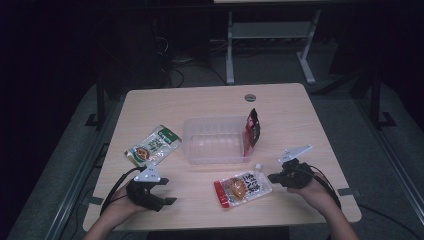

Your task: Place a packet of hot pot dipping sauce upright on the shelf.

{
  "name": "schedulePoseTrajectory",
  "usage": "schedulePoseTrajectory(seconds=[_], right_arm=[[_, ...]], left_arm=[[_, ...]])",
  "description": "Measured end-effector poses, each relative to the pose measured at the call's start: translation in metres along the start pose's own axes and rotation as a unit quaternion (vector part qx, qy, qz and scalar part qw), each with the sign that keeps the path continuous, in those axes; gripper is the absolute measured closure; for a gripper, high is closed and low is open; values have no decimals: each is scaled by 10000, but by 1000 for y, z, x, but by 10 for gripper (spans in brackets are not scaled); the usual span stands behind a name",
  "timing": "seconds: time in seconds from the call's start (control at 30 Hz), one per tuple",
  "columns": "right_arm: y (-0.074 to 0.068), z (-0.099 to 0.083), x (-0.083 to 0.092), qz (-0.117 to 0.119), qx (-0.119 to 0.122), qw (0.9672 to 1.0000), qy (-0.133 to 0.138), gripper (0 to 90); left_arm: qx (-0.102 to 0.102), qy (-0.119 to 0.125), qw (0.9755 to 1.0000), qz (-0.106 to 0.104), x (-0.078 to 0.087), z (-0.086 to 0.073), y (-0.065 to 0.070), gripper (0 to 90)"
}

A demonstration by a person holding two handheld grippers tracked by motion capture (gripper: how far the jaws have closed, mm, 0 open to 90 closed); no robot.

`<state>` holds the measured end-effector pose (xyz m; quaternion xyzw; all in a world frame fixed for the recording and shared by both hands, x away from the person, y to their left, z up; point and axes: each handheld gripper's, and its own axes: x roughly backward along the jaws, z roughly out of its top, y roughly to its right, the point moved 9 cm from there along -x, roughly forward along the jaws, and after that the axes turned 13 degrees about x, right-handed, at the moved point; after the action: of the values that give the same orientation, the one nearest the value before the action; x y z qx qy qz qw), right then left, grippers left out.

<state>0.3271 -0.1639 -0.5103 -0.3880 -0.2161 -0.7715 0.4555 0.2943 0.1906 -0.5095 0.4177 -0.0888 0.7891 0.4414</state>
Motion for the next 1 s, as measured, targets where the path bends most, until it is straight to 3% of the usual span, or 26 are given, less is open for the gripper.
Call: schedulePoseTrajectory(seconds=[0.33,0.53,0.83,1.0], right_arm=[[2,-9,-16,211,-33,9994,-269,900],[-3,-3,-18,377,-127,9991,-123,900],[-22,7,-28,714,170,9973,-88,900],[-26,11,-28,740,153,9971,-47,896]], left_arm=[[-22,-36,10000,-23,-1,0,0,260],[-62,-63,10000,-35,-2,0,1,260],[-75,-30,9999,-76,-3,2,4,263],[-32,61,9998,-170,-4,8,10,268]])
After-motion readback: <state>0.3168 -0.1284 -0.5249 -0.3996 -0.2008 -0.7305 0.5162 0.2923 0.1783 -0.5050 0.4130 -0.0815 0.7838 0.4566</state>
